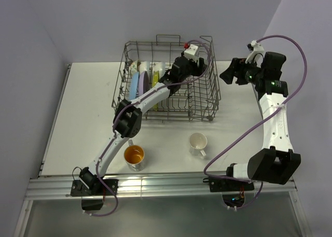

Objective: Load the mixed dishes into the dish rack
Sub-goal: Place the cup upside down on the dish rack

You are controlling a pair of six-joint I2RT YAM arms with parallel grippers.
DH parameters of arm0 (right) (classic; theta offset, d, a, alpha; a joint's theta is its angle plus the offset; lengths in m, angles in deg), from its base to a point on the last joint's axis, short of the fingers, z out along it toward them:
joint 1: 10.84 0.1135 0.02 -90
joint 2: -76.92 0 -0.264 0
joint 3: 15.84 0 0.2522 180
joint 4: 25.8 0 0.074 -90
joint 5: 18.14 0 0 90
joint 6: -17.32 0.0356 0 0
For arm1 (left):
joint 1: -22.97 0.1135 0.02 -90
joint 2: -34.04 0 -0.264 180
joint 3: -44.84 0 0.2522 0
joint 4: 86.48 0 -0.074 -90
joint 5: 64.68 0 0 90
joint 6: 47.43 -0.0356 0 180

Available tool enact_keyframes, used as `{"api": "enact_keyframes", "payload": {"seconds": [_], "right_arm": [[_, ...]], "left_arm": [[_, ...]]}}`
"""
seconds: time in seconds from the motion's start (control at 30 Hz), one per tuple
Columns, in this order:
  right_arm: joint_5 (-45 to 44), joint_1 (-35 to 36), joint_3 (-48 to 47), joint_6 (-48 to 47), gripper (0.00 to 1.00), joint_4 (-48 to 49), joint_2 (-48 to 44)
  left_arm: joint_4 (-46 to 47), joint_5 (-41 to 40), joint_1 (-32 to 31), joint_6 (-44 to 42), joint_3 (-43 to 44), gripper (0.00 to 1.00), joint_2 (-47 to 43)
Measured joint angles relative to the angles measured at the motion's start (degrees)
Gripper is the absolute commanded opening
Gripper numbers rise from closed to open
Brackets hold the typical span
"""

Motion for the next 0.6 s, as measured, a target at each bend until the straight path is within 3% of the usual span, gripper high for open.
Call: {"api": "enact_keyframes", "payload": {"seconds": [0.6], "right_arm": [[2.36, -0.11, 1.27, 1.64, 0.84, 0.9, 0.17]], "left_arm": [[-1.01, -1.29, -1.53, -10.54, -0.13, 0.0, 0.09]]}}
